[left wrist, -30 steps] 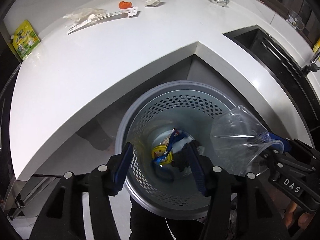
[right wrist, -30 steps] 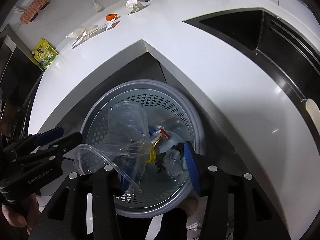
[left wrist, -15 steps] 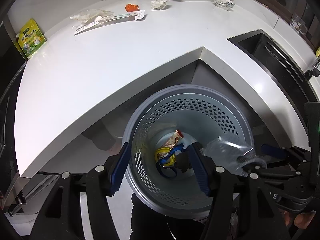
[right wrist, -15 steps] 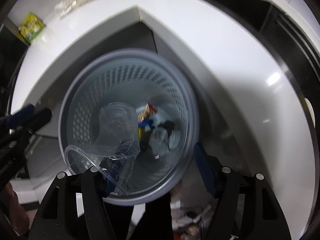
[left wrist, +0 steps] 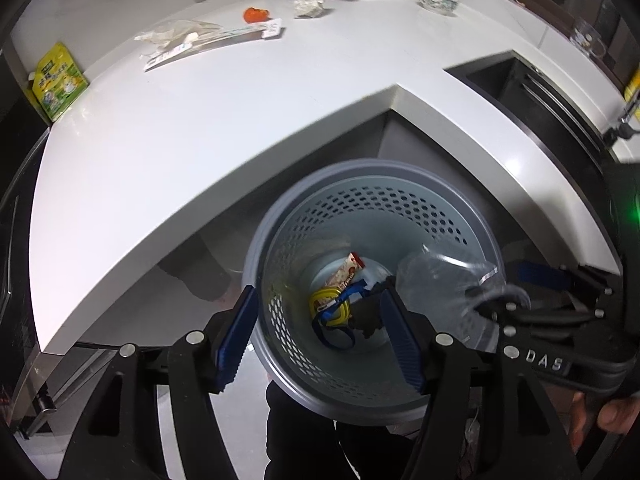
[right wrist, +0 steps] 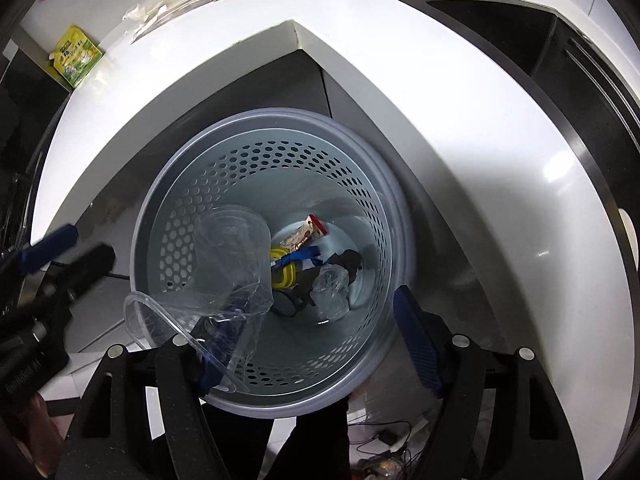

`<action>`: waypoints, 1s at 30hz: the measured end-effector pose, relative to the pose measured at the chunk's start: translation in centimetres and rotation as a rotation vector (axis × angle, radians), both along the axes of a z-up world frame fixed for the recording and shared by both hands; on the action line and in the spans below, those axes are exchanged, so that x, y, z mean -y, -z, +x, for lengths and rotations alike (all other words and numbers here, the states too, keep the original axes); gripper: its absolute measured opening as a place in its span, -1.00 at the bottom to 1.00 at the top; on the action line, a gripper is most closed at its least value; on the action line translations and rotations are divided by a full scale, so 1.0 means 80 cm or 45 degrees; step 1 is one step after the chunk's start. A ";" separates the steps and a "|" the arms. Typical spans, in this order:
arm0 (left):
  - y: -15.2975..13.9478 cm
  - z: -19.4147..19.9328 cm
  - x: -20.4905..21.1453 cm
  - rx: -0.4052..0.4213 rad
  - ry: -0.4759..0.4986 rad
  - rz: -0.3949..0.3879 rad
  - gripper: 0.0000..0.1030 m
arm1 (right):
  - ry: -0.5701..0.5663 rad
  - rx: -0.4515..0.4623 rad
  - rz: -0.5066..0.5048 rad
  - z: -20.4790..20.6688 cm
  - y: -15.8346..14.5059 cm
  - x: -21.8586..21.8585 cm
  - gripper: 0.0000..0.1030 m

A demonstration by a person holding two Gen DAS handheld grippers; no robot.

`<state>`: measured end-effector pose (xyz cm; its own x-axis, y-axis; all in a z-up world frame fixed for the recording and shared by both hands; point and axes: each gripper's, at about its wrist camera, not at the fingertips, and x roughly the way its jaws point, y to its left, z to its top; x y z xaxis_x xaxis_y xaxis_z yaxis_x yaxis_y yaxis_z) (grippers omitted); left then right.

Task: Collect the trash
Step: 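Open both tools to drop the lanyard and cup into the wastebasket, then move both tools back over the counter toward the remaining trash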

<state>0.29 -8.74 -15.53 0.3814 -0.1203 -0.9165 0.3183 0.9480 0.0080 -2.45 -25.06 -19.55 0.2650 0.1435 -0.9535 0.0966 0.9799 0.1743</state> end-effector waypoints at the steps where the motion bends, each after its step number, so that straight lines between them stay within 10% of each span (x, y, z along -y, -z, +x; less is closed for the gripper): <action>1: 0.002 -0.001 0.002 -0.003 0.008 0.004 0.21 | -0.001 0.003 0.000 0.002 0.000 0.000 0.38; 30: -0.020 -0.033 0.016 0.001 0.181 -0.081 0.21 | 0.061 0.054 0.049 0.001 -0.003 0.016 0.38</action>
